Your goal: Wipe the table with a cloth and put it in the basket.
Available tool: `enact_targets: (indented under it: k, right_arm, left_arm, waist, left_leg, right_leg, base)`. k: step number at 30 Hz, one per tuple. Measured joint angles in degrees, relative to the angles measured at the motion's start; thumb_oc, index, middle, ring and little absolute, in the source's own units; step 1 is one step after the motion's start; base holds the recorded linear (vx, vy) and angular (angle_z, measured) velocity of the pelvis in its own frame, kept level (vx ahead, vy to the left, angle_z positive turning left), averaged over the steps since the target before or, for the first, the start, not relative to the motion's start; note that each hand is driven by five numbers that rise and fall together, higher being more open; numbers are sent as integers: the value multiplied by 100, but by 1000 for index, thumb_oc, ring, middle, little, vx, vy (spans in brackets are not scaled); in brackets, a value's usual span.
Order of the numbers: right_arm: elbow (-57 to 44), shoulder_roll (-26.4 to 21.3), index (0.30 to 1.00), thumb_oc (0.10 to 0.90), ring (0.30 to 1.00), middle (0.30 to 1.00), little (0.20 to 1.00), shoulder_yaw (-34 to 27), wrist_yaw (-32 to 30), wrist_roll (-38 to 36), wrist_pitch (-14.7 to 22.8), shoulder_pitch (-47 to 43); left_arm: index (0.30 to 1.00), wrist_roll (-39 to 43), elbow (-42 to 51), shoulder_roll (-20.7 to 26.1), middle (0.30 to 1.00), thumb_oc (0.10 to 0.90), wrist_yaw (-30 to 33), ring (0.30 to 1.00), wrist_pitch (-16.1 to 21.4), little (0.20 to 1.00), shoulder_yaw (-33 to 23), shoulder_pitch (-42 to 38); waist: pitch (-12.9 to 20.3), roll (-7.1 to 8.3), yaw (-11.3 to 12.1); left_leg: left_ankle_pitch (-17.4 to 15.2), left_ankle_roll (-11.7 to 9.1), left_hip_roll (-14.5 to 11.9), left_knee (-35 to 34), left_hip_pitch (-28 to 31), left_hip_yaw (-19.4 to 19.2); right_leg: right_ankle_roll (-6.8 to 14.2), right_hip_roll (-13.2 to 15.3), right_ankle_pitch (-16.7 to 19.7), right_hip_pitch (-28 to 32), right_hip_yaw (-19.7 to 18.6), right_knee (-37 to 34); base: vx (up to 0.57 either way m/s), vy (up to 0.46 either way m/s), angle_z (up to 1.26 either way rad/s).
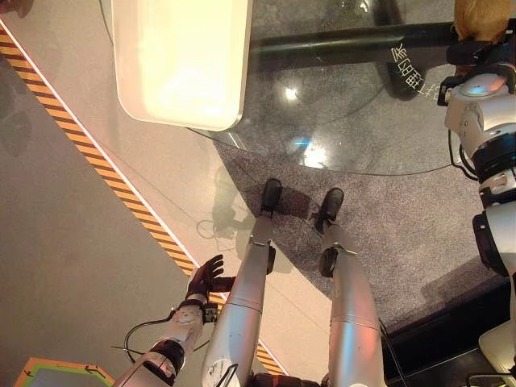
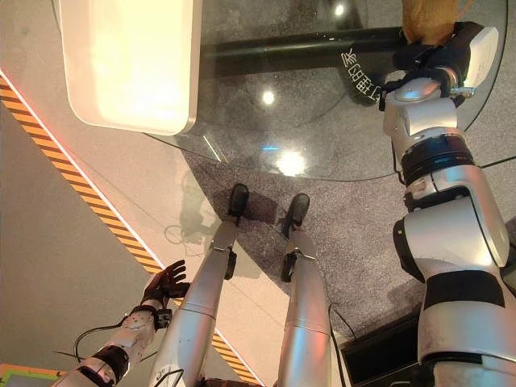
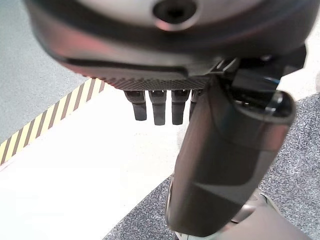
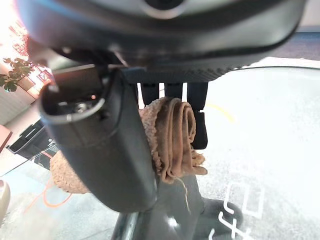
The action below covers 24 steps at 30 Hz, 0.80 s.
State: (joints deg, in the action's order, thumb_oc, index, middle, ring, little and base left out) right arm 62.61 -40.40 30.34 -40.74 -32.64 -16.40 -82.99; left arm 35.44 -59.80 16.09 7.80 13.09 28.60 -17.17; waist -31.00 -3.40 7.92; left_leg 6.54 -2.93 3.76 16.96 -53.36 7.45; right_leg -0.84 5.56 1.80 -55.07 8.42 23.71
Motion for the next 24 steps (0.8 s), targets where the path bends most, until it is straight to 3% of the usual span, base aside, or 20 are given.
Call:
enact_targets:
  k: [15,24]
  right_arm:
    - [-41,35,300,100,300,300,200,162,-235,796,47,18]
    - [-63,50,300,100,300,300,200,645,-198,1041,39,-104]
  left_arm:
    - [900,182,6,3,900,800,-60,900,12,900,-6,0]
    - [900,205,4,9,900,800,-226,900,13,900,-78,7]
  waist:
    - [2,-17,97]
    - [3,-17,123]
  left_leg:
    - [15,19,57,-1,-107,97]
    - [-24,20,59,11,-229,306]
  right_leg:
    - [47,55,-5,10,104,-106]
    - [55,64,4,67,375,-219]
  base:
    - [26,83,3]
    - [15,57,7]
